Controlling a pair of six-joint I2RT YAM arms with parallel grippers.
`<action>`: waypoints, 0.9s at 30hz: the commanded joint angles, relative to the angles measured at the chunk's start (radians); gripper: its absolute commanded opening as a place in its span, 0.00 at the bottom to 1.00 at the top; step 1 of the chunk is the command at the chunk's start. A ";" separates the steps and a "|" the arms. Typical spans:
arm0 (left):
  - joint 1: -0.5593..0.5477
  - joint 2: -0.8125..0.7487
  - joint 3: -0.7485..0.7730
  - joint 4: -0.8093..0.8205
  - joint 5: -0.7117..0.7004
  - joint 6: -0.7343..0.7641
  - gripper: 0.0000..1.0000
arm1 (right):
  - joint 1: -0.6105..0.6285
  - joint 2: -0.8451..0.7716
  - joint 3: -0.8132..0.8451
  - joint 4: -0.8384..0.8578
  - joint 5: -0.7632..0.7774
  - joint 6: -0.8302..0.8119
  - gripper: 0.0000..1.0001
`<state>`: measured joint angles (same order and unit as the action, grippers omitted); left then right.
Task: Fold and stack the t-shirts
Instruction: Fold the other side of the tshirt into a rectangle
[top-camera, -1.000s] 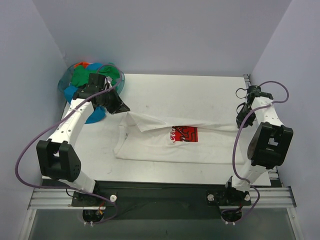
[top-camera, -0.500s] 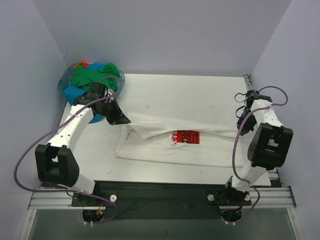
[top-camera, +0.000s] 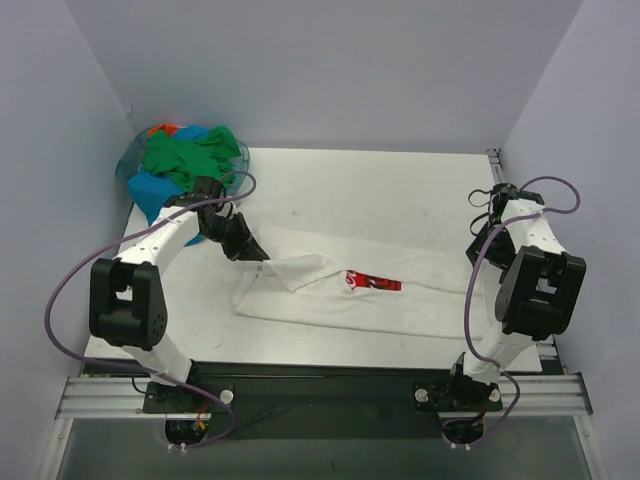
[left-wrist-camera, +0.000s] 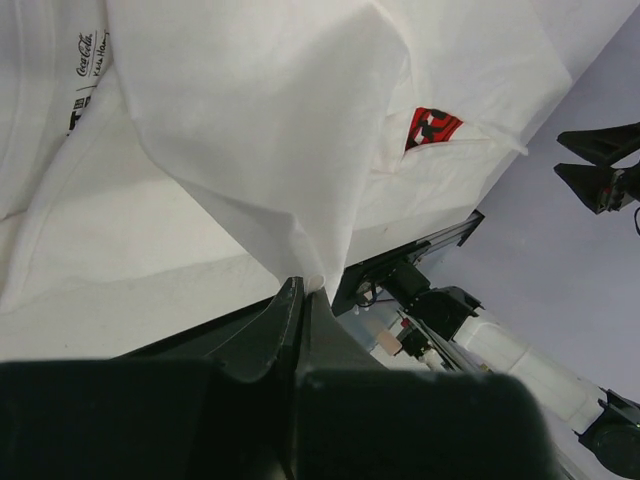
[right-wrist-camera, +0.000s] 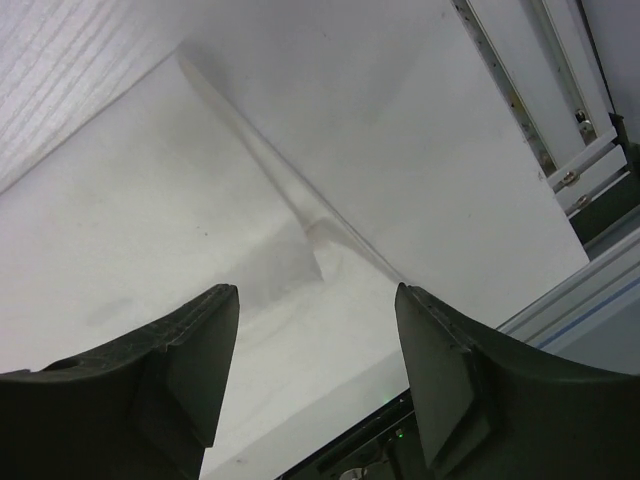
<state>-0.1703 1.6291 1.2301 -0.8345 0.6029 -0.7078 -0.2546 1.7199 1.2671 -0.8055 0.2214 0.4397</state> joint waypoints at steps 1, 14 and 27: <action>0.003 0.032 0.029 0.029 0.055 0.045 0.00 | 0.003 -0.051 0.015 -0.073 0.056 0.045 0.65; 0.009 0.285 0.257 -0.001 0.089 0.154 0.00 | 0.296 0.032 0.218 0.012 -0.149 -0.078 0.60; 0.038 0.505 0.416 0.005 0.014 0.225 0.00 | 0.650 0.138 0.363 0.146 -0.577 -0.188 0.55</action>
<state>-0.1493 2.1139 1.5917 -0.8398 0.6319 -0.5228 0.3298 1.8473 1.5814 -0.6727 -0.2195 0.2947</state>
